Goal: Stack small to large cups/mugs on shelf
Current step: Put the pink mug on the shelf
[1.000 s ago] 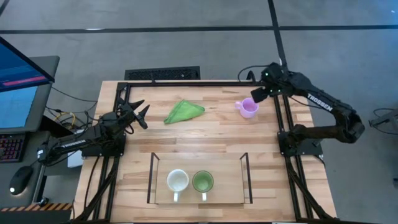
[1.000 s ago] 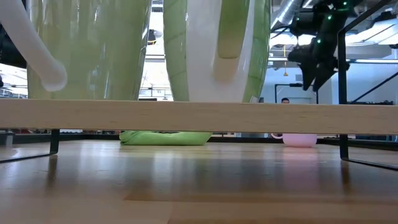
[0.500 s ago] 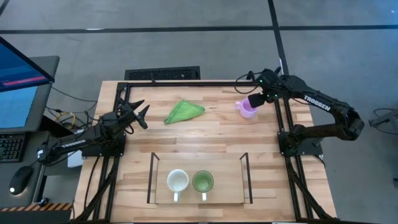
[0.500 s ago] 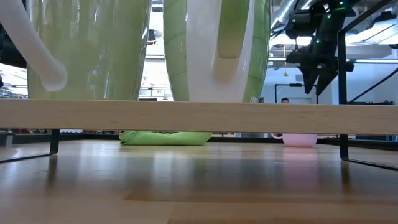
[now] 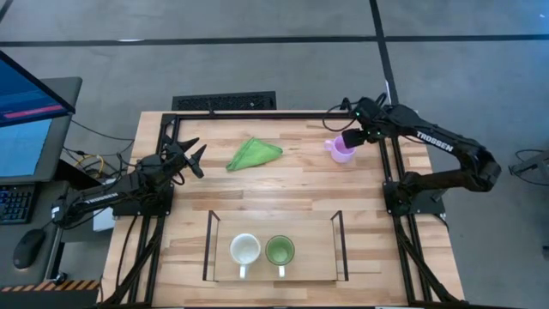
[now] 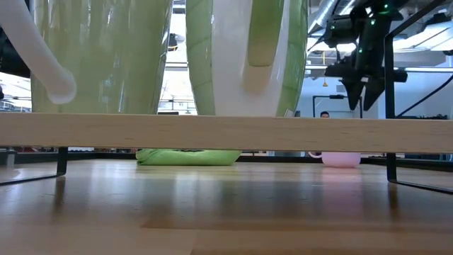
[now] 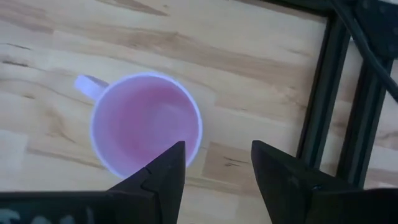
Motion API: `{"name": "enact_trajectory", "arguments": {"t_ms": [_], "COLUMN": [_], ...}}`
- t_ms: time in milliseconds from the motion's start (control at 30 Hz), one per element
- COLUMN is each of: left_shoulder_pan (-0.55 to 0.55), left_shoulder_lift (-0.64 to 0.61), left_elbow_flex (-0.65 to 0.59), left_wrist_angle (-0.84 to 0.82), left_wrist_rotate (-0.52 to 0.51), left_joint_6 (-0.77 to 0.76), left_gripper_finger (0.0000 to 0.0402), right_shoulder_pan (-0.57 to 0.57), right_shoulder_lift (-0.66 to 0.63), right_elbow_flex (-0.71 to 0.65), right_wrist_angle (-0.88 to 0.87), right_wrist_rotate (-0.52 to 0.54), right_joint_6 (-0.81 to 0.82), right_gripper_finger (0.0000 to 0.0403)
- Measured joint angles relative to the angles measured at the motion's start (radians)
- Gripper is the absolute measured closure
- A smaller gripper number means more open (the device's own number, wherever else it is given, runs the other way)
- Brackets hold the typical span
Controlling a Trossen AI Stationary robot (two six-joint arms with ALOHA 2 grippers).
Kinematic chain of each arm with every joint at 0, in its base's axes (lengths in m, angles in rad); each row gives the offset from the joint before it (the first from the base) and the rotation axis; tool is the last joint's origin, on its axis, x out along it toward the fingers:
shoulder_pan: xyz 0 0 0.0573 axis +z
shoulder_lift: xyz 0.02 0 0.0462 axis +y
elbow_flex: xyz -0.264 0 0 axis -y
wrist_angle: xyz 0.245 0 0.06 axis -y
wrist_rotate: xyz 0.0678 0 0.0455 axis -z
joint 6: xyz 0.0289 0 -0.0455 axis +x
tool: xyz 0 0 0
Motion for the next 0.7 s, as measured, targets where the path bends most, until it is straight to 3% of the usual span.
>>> {"name": "enact_trajectory", "arguments": {"t_ms": [300,700], "left_shoulder_pan": [0.0,0.0], "left_shoulder_lift": [0.0,0.0], "left_elbow_flex": [0.0,0.0], "left_wrist_angle": [0.0,0.0], "left_wrist_rotate": [0.0,0.0], "left_joint_6": [0.01,0.015], "left_gripper_finger": [0.0235,0.0235], "right_shoulder_pan": [0.023,0.017], "right_shoulder_lift": [0.011,0.01], "right_elbow_flex": [-0.144,-0.229], "right_wrist_angle": [0.145,0.219], "right_wrist_rotate": [-0.001,-0.003], "right_joint_6": [0.016,0.082], "right_gripper_finger": [0.0198,0.0198]}}
